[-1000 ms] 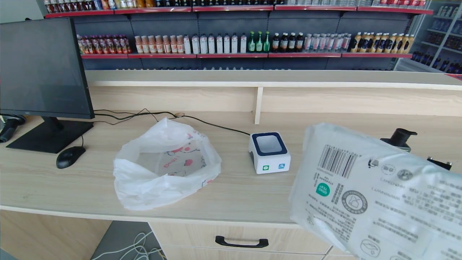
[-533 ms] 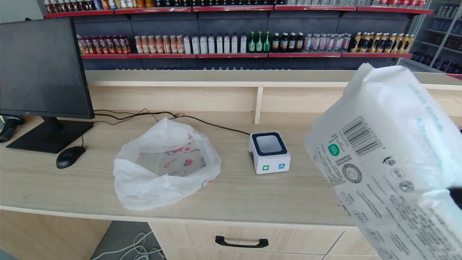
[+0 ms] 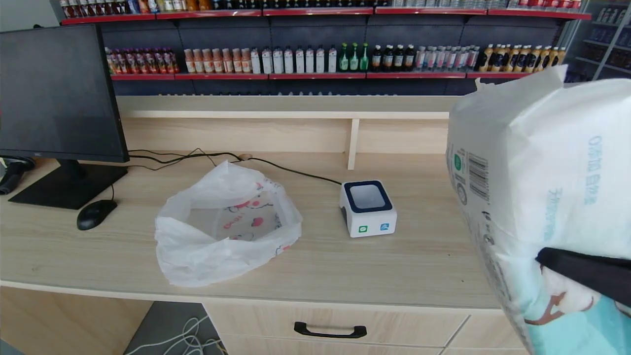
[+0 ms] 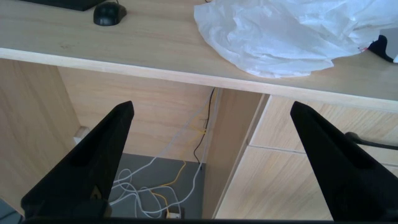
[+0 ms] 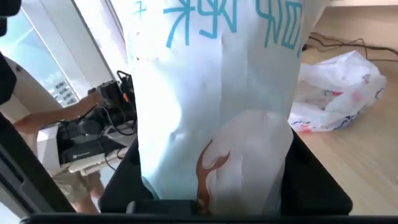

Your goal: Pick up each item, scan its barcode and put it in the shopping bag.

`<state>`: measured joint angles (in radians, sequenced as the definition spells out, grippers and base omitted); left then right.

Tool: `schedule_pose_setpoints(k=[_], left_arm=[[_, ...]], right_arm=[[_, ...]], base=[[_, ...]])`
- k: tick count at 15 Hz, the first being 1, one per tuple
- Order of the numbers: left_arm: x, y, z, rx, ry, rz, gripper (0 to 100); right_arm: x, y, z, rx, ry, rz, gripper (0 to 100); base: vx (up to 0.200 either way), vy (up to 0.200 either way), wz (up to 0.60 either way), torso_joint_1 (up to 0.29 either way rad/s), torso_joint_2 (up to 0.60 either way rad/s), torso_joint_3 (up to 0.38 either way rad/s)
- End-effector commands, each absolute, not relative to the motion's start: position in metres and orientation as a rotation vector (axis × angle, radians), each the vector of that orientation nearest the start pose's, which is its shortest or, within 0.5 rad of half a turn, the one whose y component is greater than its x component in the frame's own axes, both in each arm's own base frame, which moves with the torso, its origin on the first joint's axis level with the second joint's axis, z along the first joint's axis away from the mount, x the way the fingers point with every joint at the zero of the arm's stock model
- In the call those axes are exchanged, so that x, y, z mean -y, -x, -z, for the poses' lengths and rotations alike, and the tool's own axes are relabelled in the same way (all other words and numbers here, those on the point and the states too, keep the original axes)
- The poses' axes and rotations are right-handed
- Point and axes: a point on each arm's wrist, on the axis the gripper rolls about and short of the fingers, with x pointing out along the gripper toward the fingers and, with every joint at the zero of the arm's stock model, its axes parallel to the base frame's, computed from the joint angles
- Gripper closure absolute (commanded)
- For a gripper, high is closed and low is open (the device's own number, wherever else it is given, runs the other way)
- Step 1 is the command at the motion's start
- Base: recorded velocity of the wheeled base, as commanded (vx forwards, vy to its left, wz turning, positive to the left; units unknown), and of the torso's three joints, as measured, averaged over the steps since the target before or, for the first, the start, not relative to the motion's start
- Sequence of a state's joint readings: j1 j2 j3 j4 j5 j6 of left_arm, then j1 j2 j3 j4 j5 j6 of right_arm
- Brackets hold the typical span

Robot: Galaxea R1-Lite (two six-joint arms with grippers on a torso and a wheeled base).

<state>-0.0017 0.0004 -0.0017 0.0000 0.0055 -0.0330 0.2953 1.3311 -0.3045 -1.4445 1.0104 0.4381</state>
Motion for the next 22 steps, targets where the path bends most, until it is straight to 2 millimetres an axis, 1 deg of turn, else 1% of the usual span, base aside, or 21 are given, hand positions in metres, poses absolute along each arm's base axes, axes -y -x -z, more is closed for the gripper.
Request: schedule_pose_setpoints(k=[1, 3, 4, 6, 7, 8, 9, 12, 13, 14, 16, 18, 21, 22], left_arm=[[0.0, 0.023, -0.076, 0.002, 0.034, -0.005, 0], [0.0, 0.023, -0.075, 0.0, 0.034, -0.005, 0], [0.0, 0.023, -0.076, 0.002, 0.034, -0.006, 0], [0.0, 0.023, -0.076, 0.002, 0.034, -0.006, 0], [0.0, 0.023, -0.076, 0.002, 0.034, -0.005, 0], [0.0, 0.023, -0.076, 0.002, 0.034, -0.005, 0], [0.0, 0.023, -0.076, 0.002, 0.034, -0.005, 0], [0.0, 0.023, -0.076, 0.002, 0.034, -0.006, 0], [0.0, 0.023, -0.076, 0.002, 0.034, -0.005, 0], [0.0, 0.023, -0.076, 0.002, 0.034, -0.006, 0], [0.0, 0.023, -0.076, 0.002, 0.034, -0.005, 0], [0.0, 0.023, -0.076, 0.002, 0.034, -0.005, 0], [0.0, 0.023, -0.075, 0.0, 0.034, -0.005, 0], [0.0, 0.023, -0.075, 0.0, 0.034, -0.005, 0]], right_arm=[[-0.059, -0.192, -0.22, 0.204, -0.098, -1.241, 100], [-0.064, -0.191, -0.219, 0.239, -0.071, -1.21, 100], [-0.067, -0.192, -0.217, 0.25, -0.084, -1.14, 100], [-0.086, -0.192, -0.216, 0.281, -0.148, -0.961, 100], [-0.098, -0.188, -0.215, 0.292, -0.158, -0.912, 100], [-0.107, -0.186, -0.21, 0.294, -0.104, -0.888, 100], [-0.11, -0.186, -0.202, 0.27, -0.059, -0.836, 100], [-0.111, -0.188, -0.187, 0.201, 0.02, -0.646, 100], [-0.109, -0.189, -0.177, 0.152, 0.049, -0.529, 100], [-0.112, -0.197, -0.174, 0.129, 0.071, -0.432, 100], [-0.136, -0.201, -0.168, 0.109, 0.082, -0.464, 100], [-0.153, -0.201, -0.161, 0.085, 0.108, -0.446, 100], [-0.165, -0.202, -0.152, 0.059, 0.151, -0.45, 100], [-0.169, -0.2, -0.15, 0.047, 0.176, -0.403, 100]], base=[[0.0, 0.0, 0.0, 0.0, 0.0, 0.0], [0.0, 0.0, 0.0, 0.0, 0.0, 0.0], [0.0, 0.0, 0.0, 0.0, 0.0, 0.0], [0.0, 0.0, 0.0, 0.0, 0.0, 0.0], [0.0, 0.0, 0.0, 0.0, 0.0, 0.0], [0.0, 0.0, 0.0, 0.0, 0.0, 0.0], [0.0, 0.0, 0.0, 0.0, 0.0, 0.0], [0.0, 0.0, 0.0, 0.0, 0.0, 0.0], [0.0, 0.0, 0.0, 0.0, 0.0, 0.0], [0.0, 0.0, 0.0, 0.0, 0.0, 0.0], [0.0, 0.0, 0.0, 0.0, 0.0, 0.0], [0.0, 0.0, 0.0, 0.0, 0.0, 0.0], [0.0, 0.0, 0.0, 0.0, 0.0, 0.0], [0.0, 0.0, 0.0, 0.0, 0.0, 0.0]])
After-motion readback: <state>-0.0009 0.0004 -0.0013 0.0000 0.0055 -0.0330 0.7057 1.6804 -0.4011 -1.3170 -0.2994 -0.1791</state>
